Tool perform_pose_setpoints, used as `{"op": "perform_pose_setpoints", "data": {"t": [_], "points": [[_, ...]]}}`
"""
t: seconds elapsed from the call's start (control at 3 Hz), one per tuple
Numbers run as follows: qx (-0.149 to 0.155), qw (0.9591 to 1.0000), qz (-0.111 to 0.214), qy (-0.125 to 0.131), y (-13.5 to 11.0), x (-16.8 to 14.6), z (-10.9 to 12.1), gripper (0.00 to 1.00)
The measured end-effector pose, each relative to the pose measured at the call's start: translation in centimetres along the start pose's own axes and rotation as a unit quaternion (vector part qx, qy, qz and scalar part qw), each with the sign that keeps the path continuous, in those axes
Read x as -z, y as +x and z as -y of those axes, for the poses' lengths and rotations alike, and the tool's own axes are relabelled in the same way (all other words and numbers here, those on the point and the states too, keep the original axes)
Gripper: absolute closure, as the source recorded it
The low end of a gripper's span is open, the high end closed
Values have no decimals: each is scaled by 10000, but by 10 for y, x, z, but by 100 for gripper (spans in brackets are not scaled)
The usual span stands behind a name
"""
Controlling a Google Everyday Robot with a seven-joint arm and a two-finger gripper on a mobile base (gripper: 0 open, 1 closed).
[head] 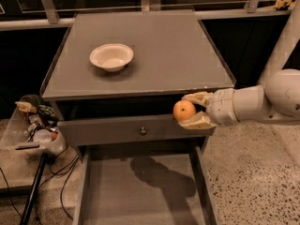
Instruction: Pick orange from middle drawer and place on counter
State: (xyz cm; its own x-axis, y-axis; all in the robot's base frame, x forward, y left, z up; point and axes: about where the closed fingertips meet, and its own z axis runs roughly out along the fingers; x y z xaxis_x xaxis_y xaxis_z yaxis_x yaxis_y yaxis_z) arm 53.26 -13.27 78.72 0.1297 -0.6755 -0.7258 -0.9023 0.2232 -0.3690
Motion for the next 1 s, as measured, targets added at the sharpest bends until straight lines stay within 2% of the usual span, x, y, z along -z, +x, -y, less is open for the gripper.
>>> {"op": "perform_pose_setpoints", "data": {"t": [0.33, 0.67, 1.0], "points": [[272, 9994, -42, 202, -26, 19, 19, 100], [638, 9968, -12, 486, -70, 47, 45, 100], [639, 9968, -12, 486, -70, 47, 45, 100]]}}
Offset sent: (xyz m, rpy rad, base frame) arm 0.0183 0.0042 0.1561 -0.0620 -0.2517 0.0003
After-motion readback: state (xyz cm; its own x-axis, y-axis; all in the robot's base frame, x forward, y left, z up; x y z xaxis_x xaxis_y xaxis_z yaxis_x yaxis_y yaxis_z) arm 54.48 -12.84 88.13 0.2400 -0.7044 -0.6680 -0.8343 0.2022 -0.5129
